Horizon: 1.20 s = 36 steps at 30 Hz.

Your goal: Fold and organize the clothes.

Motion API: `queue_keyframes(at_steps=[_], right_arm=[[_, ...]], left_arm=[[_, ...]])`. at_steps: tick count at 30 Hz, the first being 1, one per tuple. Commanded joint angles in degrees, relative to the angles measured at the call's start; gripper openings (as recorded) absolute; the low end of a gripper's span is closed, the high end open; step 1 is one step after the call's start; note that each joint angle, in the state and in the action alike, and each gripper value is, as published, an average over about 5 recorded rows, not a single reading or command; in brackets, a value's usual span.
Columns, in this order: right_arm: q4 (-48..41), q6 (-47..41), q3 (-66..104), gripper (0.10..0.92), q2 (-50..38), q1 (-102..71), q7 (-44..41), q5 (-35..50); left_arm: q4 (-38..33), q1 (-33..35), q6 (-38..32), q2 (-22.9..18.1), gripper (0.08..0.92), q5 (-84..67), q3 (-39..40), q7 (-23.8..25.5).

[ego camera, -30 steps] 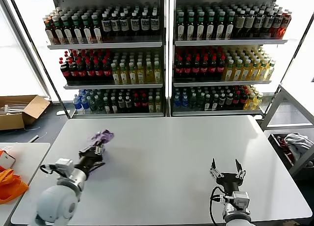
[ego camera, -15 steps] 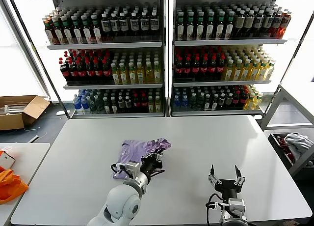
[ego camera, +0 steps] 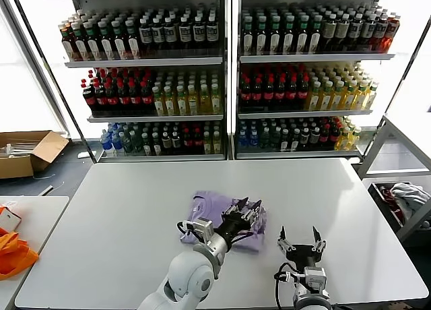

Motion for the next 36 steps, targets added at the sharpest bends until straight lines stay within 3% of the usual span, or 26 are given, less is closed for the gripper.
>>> queue_keyframes(at_steps=[1,7,12,23,36], right_arm=[[0.35,-3.11,-0.84,0.823,-1.74,2.26,1.58,15.54],[-0.58,-6.5,-2.95,0.823,-6.1,6.4,5.51,35.47],[-4.82,-7.25,-5.47,0.823,-6.07,12.23,7.41,43.22],[-13.62,-6.01,-3.75,0.796,-0.71,20.3,12.89,58.65],[-19.09,-4.82,-1.96,0.757,1.97,22.75,14.21,59.05]], left_arm=[[0.72,-0.44,-1.96,-0.16,0.516,2.63,-1.61,0.27],[1.36,0.1,-1.42,2.98,0.689,15.31,-7.05,-2.02],[-0.64,1.72,-0.48,5.85,0.806,17.0,-10.15,-2.78],[-2.24,5.75,-0.34,7.28,0.823,17.01,-13.64,-3.15],[-2.74,7.14,0.29,7.23,0.823,16.82,-14.18,-3.35]])
